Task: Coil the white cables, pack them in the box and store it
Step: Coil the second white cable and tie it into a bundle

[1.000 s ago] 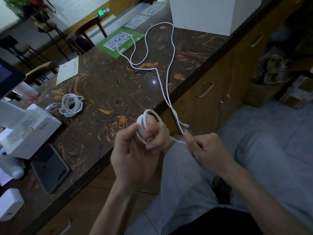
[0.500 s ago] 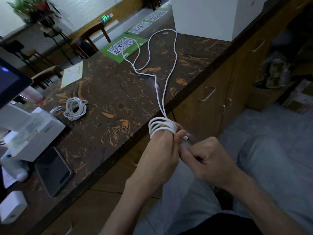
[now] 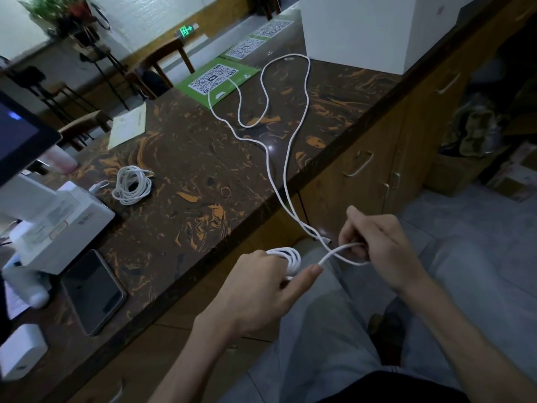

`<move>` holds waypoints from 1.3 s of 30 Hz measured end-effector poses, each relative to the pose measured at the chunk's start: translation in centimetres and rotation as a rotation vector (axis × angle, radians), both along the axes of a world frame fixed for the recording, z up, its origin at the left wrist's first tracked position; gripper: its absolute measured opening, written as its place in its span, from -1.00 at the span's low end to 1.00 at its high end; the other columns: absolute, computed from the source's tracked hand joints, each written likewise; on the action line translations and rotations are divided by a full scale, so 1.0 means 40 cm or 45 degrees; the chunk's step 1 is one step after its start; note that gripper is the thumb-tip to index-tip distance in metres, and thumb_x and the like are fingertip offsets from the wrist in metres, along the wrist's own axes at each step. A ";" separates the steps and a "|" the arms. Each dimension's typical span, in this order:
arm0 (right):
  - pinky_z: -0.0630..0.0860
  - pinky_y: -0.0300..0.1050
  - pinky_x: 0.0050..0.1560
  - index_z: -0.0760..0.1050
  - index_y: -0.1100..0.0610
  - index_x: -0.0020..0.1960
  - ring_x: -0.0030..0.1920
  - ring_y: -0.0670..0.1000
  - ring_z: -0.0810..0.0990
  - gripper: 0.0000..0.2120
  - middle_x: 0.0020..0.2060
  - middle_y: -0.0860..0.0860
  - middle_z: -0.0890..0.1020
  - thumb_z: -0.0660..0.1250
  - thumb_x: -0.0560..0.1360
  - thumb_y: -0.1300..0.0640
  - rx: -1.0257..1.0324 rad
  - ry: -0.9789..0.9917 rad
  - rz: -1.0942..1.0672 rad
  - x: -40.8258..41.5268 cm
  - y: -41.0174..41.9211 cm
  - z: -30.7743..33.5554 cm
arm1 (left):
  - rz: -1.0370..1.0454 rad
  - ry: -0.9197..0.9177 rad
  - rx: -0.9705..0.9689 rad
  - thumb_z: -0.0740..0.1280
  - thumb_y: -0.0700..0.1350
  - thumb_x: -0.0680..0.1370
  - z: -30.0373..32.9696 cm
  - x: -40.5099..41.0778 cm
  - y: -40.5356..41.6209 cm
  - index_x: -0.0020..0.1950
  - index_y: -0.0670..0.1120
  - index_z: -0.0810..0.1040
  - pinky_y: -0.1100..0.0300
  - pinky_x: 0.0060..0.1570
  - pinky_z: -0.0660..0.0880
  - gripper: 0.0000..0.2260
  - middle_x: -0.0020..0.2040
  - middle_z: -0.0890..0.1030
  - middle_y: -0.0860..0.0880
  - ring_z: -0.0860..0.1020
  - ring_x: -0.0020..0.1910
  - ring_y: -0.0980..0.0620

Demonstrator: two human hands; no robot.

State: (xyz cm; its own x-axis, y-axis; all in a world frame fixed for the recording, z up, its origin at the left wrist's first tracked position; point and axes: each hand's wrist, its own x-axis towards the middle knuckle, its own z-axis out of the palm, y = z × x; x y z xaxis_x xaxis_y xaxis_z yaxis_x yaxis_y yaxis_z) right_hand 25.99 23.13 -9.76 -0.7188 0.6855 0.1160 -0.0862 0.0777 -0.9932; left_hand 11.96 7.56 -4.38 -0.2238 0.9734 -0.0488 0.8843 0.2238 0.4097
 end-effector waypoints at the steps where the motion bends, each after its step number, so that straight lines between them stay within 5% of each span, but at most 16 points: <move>1: 0.37 -0.27 -0.38 0.55 0.19 -0.34 -0.46 -0.04 0.45 -0.49 -0.52 0.01 0.49 0.10 0.68 0.03 0.004 -0.062 -0.043 -0.013 0.010 -0.008 | 0.028 -0.062 0.059 -0.09 0.45 0.51 0.003 -0.005 -0.004 -0.44 -0.13 0.36 0.08 -0.50 0.19 -0.29 -0.54 0.31 -0.01 0.24 -0.54 0.02; 5: 0.39 -0.24 -0.28 0.56 0.04 -0.13 -0.22 -0.10 0.57 -0.79 -0.26 -0.07 0.62 0.23 0.63 0.04 0.081 -0.523 -0.116 -0.087 0.052 -0.062 | 0.136 -0.236 0.236 0.06 0.26 0.60 0.016 -0.015 -0.007 -0.49 -0.12 0.32 0.14 -0.55 0.14 -0.40 -0.59 0.25 0.05 0.21 -0.61 0.03; 7: 0.37 -0.25 -0.26 0.57 0.02 -0.04 -0.11 -0.08 0.59 -0.78 -0.18 -0.10 0.62 0.22 0.63 -0.07 0.069 -0.664 -0.029 -0.120 0.064 -0.080 | 0.141 -0.283 0.277 0.08 0.20 0.62 0.015 -0.018 -0.009 -0.49 -0.14 0.33 0.05 -0.56 0.18 -0.41 -0.59 0.27 0.03 0.21 -0.62 0.01; 12: 0.40 -0.28 -0.24 0.64 -0.01 -0.07 -0.18 -0.21 0.59 -0.67 -0.25 -0.15 0.65 0.29 0.54 -0.25 0.111 -0.605 0.189 -0.201 0.044 -0.042 | 0.100 -0.194 0.206 0.11 0.18 0.62 0.010 -0.023 -0.019 -0.47 -0.20 0.32 -0.10 -0.52 0.22 -0.41 -0.57 0.30 -0.06 0.25 -0.59 -0.06; 20: 0.41 -0.16 -0.42 0.55 0.13 -0.36 -0.45 -0.02 0.53 -0.64 -0.48 0.03 0.55 0.33 0.58 0.03 0.588 -0.615 0.208 -0.278 0.022 0.015 | 0.161 -0.004 0.170 0.14 0.19 0.60 0.001 -0.026 -0.015 -0.48 -0.17 0.27 -0.07 -0.51 0.22 -0.43 -0.57 0.25 -0.06 0.27 -0.53 -0.12; 24: 0.51 -0.07 -0.37 0.61 0.19 -0.27 -0.41 0.03 0.58 -0.64 -0.44 0.08 0.61 0.29 0.60 0.02 0.728 -0.573 0.153 -0.273 0.035 0.065 | 0.138 0.039 0.114 0.14 0.17 0.61 -0.013 -0.038 -0.015 -0.50 -0.05 0.18 0.18 -0.54 0.10 -0.46 -0.58 0.19 0.00 0.25 -0.55 -0.05; 29: 0.33 -0.39 -0.49 0.62 0.16 -0.01 -0.48 -0.18 0.42 -0.72 -0.42 -0.05 0.49 0.18 0.67 0.08 -0.171 -0.144 -0.129 -0.237 0.095 0.108 | 0.127 0.111 0.010 0.11 0.21 0.63 -0.048 -0.049 -0.035 -0.45 -0.13 0.32 0.19 -0.53 0.13 -0.44 -0.54 0.32 -0.04 0.29 -0.53 -0.04; 33: 0.50 -0.22 -0.39 0.65 0.05 0.07 -0.37 -0.10 0.57 -0.78 -0.31 -0.02 0.62 0.24 0.64 0.02 0.510 -0.707 -0.290 -0.211 0.181 0.070 | 0.198 -0.188 0.125 0.09 0.27 0.58 -0.046 -0.046 -0.039 -0.42 -0.20 0.44 0.00 -0.51 0.29 -0.38 -0.52 0.42 -0.09 0.29 -0.57 0.03; 35: 0.62 -0.07 -0.09 0.57 0.08 0.25 -0.09 0.03 0.66 -0.73 -0.01 0.07 0.65 0.28 0.61 0.02 0.613 -1.026 -0.244 -0.205 0.184 0.056 | 0.246 -0.334 0.205 0.11 0.26 0.59 -0.035 -0.037 -0.031 -0.43 -0.21 0.43 -0.01 -0.55 0.27 -0.37 -0.54 0.40 -0.05 0.28 -0.59 0.05; 37: 0.49 -0.23 0.05 0.48 0.12 0.35 0.10 0.06 0.60 -0.66 0.25 0.11 0.50 0.28 0.61 0.03 0.667 -0.969 -0.283 -0.197 0.147 0.053 | 0.282 -0.433 0.253 0.12 0.25 0.58 -0.018 -0.029 -0.021 -0.44 -0.20 0.43 0.09 -0.58 0.22 -0.40 -0.56 0.37 0.02 0.28 -0.61 0.09; 39: 0.50 -0.39 -0.03 0.55 0.07 0.22 0.01 -0.06 0.61 -0.76 0.18 0.05 0.54 0.21 0.65 0.02 0.635 -0.578 -0.219 -0.177 0.090 0.069 | 0.323 -0.493 0.321 0.13 0.23 0.59 -0.011 -0.029 -0.009 -0.46 -0.11 0.40 0.24 -0.57 0.18 -0.45 -0.57 0.37 0.07 0.28 -0.62 0.13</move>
State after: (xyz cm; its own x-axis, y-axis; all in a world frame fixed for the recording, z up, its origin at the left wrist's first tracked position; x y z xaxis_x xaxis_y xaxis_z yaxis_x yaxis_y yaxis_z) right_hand 18.91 26.73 -6.98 -0.6566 0.7370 0.1602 0.3836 0.5092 -0.7704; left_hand 10.79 7.22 -4.81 -0.4656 0.8834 0.0540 0.5887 0.2636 0.7642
